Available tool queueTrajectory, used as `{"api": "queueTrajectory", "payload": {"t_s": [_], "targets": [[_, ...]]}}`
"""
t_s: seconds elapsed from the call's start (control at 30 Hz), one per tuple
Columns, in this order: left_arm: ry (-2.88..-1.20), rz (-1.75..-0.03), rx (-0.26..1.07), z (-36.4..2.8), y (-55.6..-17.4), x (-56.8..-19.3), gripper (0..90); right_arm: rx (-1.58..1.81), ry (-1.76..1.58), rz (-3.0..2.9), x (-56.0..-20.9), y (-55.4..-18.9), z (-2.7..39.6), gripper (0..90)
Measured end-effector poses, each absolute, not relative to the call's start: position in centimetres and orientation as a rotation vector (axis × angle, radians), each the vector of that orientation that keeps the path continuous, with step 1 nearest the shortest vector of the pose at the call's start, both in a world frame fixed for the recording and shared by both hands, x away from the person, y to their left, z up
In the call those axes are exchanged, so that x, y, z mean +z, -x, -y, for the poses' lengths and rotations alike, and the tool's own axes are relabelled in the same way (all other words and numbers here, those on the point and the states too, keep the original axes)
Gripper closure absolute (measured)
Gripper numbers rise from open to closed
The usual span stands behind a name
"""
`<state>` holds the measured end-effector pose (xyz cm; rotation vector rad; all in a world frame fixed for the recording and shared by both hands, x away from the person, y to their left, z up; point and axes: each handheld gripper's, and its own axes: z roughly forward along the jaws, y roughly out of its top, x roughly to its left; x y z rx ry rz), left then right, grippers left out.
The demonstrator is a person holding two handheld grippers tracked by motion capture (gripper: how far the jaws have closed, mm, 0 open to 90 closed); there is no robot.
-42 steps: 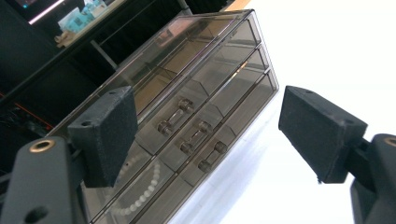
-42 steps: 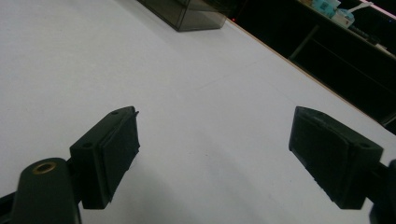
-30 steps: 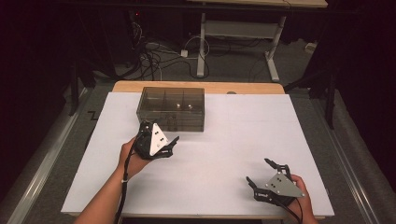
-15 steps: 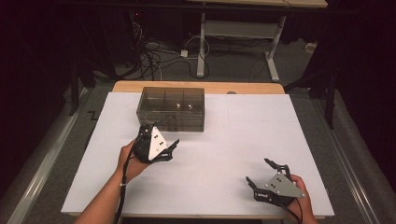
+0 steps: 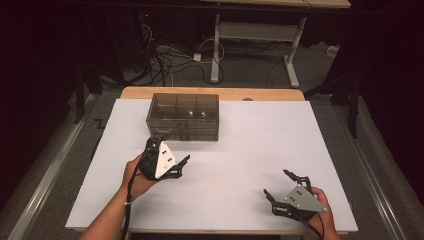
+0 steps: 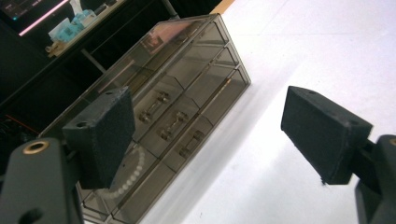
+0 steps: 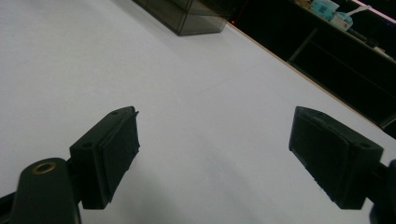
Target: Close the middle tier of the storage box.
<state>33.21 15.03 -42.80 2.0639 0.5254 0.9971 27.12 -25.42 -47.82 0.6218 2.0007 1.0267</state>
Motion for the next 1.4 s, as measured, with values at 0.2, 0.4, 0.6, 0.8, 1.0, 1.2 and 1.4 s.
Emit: {"api": "queueTrajectory", "payload": {"t_s": [0.2,0.4,0.6,0.8,1.0,1.2,1.4], "targets": [[-2.073,-0.546,0.987,-15.8,-33.1,-43.2,16.2,1.020,-0.619,-2.003,-47.8,-27.2,25.3,16.6],[-2.079,-0.534,0.984,-16.2,-32.8,-43.3,16.2,1.019,-0.619,-2.002,-47.9,-27.1,25.3,16.5],[-2.078,-0.530,0.981,-16.5,-32.5,-43.3,16.2,1.019,-0.618,-2.000,-47.8,-27.1,25.4,16.5],[-2.076,-0.520,0.982,-16.7,-31.9,-43.1,16.2,1.013,-0.612,-2.004,-47.9,-27.1,25.3,16.5],[-2.077,-0.510,0.979,-16.8,-31.2,-43.1,16.2,1.010,-0.609,-2.007,-47.9,-27.1,25.2,16.5],[-2.076,-0.499,0.981,-16.9,-30.5,-43.0,16.2,1.012,-0.608,-2.001,-47.8,-27.0,25.2,16.5],[-2.080,-0.487,0.969,-16.9,-29.7,-43.3,16.2,1.014,-0.607,-2.002,-47.8,-27.0,25.2,16.5]]}}
